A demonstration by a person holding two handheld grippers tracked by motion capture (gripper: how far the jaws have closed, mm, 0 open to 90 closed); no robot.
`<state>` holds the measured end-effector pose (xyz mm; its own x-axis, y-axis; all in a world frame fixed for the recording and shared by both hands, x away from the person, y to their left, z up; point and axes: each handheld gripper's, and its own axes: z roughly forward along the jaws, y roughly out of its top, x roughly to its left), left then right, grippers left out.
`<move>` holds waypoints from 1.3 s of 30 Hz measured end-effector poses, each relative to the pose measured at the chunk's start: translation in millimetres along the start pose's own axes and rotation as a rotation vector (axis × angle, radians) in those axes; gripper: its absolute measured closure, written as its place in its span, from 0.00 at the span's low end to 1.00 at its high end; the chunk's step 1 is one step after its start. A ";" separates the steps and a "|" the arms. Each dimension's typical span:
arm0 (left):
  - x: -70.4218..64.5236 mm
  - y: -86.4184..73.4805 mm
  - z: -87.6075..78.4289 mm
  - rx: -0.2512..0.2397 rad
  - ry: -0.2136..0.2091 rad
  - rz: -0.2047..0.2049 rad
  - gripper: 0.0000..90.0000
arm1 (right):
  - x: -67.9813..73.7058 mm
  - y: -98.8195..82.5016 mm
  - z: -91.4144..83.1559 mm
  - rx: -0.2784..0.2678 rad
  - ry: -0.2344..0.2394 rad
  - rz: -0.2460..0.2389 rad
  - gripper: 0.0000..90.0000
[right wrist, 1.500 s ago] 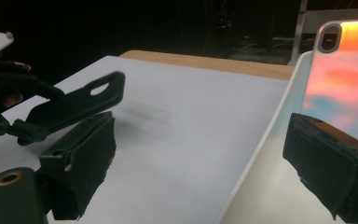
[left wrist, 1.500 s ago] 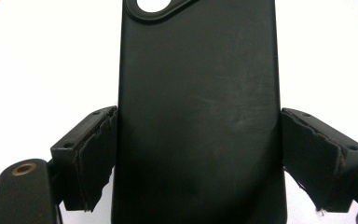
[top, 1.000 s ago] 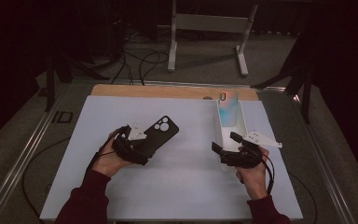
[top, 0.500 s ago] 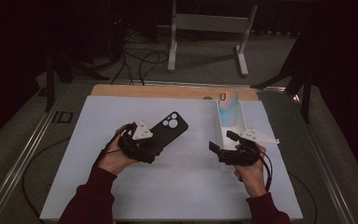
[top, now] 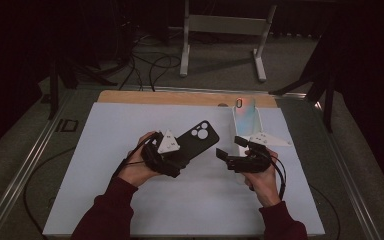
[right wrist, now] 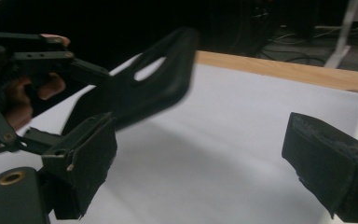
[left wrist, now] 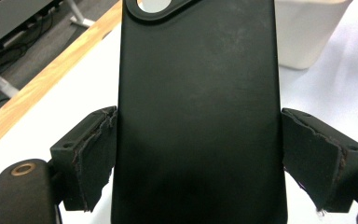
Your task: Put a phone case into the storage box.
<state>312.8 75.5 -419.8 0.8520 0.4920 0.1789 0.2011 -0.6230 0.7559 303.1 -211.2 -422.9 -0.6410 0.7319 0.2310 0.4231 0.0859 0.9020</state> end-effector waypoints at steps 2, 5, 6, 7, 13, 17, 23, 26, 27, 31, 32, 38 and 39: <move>0.0 0.0 0.0 0.000 0.000 0.000 0.17 | 1.1 1.2 0.9 0.002 0.007 0.000 0.11; -7.0 6.8 1.6 -0.017 -0.006 0.020 0.17 | 4.2 4.6 3.7 0.003 0.020 0.009 0.12; -8.2 8.0 1.8 -0.020 -0.008 0.025 0.17 | 4.7 5.5 4.6 0.005 0.028 0.013 0.14; -8.2 8.0 1.8 -0.020 -0.008 0.025 0.17 | 4.7 5.5 4.6 0.005 0.028 0.013 0.14; -13.7 12.8 2.9 -0.035 -0.014 0.044 0.17 | 8.5 8.1 9.3 0.024 0.107 0.047 0.37; -15.9 14.0 3.8 -0.037 -0.014 0.049 0.17 | 7.7 8.1 11.6 0.033 0.132 0.081 0.49; -18.5 15.0 6.1 -0.043 -0.013 0.049 0.17 | 8.2 8.3 14.7 0.042 0.161 0.108 0.58; -19.2 15.1 7.1 -0.038 -0.010 0.053 0.17 | 9.0 8.9 15.4 0.045 0.173 0.109 0.61; -19.7 15.0 7.6 -0.038 -0.010 0.052 0.17 | 9.3 9.0 15.7 0.045 0.178 0.109 0.63; -21.5 15.2 9.9 -0.033 -0.028 0.054 0.16 | 12.3 9.8 17.1 0.047 0.209 0.106 0.73; -21.5 15.2 9.9 -0.033 -0.028 0.054 0.16 | 12.3 9.8 17.1 0.047 0.209 0.106 0.73; -22.6 14.7 16.7 -0.013 -0.003 0.032 0.21 | 18.0 11.5 19.5 0.062 0.262 0.106 0.95; -20.5 14.2 16.5 -0.025 -0.011 0.018 0.32 | 19.9 11.4 19.7 0.065 0.242 0.081 0.95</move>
<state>306.1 46.5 -423.0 0.8607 0.4740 0.1858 0.1736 -0.6164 0.7681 307.7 -182.4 -415.1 -0.7344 0.5562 0.3889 0.5147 0.0829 0.8534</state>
